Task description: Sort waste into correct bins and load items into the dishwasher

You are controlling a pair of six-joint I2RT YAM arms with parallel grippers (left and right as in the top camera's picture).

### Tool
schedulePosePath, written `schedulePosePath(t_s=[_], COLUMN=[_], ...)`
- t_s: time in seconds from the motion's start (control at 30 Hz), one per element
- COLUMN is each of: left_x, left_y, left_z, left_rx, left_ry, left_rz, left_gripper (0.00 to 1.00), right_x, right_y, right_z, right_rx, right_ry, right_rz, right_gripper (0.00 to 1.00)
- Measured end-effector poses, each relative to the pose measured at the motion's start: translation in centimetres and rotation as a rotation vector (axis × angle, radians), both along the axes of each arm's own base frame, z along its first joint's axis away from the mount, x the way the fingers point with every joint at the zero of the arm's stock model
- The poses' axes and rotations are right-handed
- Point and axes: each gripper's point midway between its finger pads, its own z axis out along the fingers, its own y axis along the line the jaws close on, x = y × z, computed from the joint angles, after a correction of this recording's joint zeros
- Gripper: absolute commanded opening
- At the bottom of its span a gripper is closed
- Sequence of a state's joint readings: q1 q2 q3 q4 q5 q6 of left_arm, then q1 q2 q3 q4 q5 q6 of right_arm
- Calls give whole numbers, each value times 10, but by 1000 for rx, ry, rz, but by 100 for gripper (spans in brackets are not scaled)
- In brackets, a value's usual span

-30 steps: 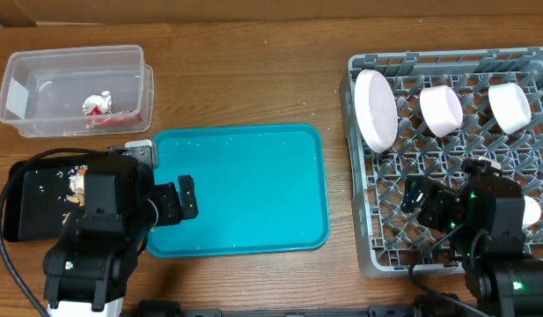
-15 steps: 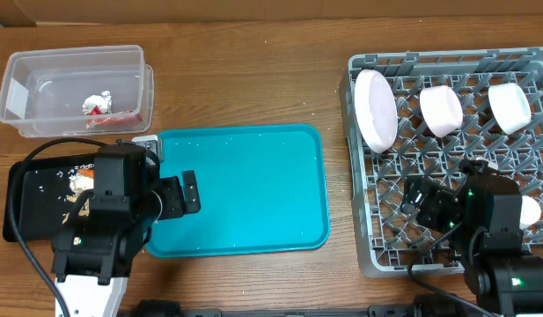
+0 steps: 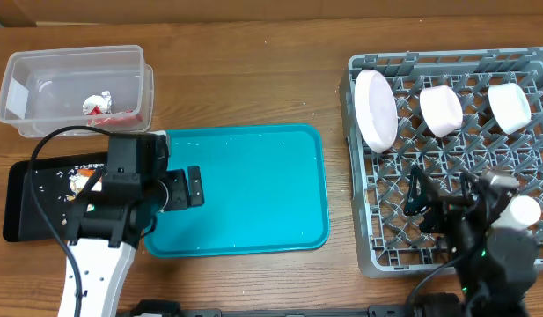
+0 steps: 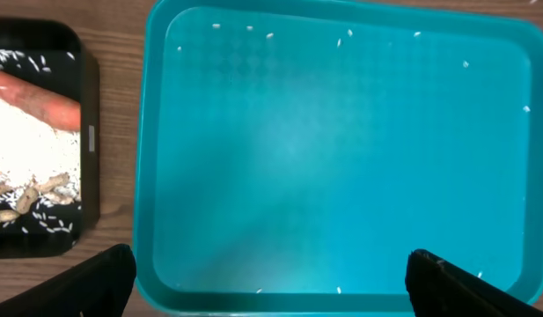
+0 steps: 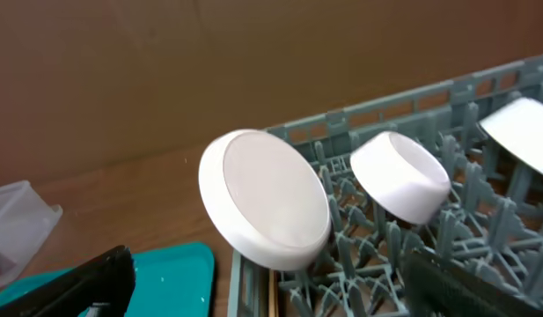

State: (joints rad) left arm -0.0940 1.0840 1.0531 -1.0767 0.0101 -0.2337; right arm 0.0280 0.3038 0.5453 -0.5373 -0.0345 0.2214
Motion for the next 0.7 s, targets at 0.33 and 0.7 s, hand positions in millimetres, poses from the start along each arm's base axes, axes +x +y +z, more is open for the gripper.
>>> schedulePosePath(t_s=[0.33, 0.7], left_x=[6, 8], left_y=[0, -1], left_z=[-26, -56], left_rx=[10, 22], left_ry=[108, 231], left_rz=[1, 0], left_gripper=[100, 100], right_x=[4, 14], right_y=[5, 17], right_z=[-20, -78], right_rx=[-3, -105], right_ry=[-308, -234], right_rz=[32, 114], right_gripper=[100, 100])
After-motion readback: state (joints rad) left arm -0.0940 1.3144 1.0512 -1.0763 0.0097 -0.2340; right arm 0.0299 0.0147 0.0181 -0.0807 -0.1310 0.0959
